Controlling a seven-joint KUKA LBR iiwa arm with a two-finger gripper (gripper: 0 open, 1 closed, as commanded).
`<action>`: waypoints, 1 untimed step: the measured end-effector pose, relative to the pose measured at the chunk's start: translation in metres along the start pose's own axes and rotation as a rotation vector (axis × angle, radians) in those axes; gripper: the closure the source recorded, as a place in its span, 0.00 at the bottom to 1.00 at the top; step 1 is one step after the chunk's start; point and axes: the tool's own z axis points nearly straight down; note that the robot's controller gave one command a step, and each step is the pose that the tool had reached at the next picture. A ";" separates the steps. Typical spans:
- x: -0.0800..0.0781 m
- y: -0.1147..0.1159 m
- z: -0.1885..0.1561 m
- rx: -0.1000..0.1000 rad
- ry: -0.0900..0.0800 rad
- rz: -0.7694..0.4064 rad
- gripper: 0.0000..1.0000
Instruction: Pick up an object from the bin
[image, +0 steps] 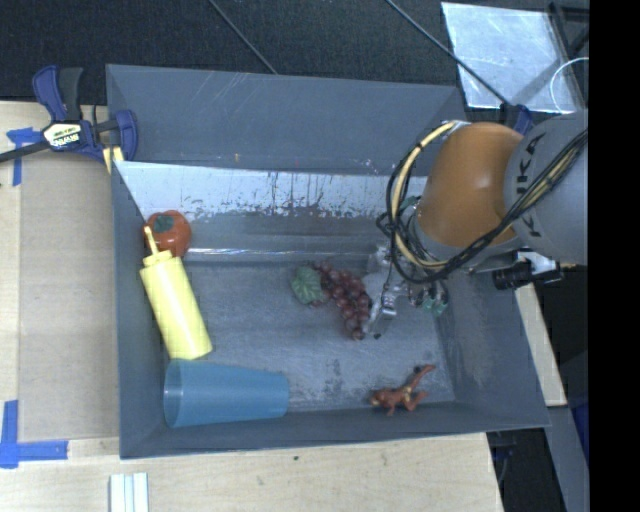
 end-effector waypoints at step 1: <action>-0.048 0.023 -0.032 -0.001 -0.007 -0.126 0.00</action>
Offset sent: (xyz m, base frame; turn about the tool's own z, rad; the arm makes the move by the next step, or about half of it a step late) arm 0.0383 0.0292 -0.0236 0.1200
